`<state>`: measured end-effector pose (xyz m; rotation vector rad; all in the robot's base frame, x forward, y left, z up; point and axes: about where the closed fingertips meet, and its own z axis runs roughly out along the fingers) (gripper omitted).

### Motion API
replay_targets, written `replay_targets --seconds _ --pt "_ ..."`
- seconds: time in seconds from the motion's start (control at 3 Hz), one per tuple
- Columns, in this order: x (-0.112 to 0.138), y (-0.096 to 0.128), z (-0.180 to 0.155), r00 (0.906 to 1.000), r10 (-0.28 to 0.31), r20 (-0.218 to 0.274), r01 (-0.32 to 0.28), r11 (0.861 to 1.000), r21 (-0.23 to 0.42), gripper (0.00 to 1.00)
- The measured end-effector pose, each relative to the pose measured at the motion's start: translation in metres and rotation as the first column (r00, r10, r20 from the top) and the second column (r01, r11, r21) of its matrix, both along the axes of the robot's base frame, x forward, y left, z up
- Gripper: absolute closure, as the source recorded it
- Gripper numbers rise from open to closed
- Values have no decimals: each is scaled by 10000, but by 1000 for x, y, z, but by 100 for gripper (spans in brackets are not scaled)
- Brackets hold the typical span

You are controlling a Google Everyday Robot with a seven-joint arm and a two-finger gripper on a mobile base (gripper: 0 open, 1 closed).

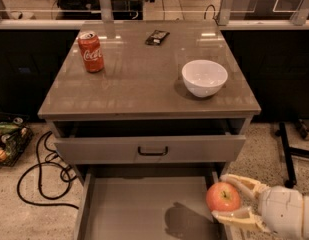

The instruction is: Pick apple from middle drawer and place on counter

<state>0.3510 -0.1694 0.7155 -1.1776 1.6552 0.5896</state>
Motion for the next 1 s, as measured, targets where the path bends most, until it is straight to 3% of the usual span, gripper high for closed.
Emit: replay_targets --seconds 0.33,0.67,1.0 --pt "1 -35 42 9948 -1010 -87 1009 9948 -123 100" --pt "24 -81 93 9786 -2055 128 2057 9785 -151 100" --pt "51 -104 128 9669 -2483 593 2503 9677 -290 100"
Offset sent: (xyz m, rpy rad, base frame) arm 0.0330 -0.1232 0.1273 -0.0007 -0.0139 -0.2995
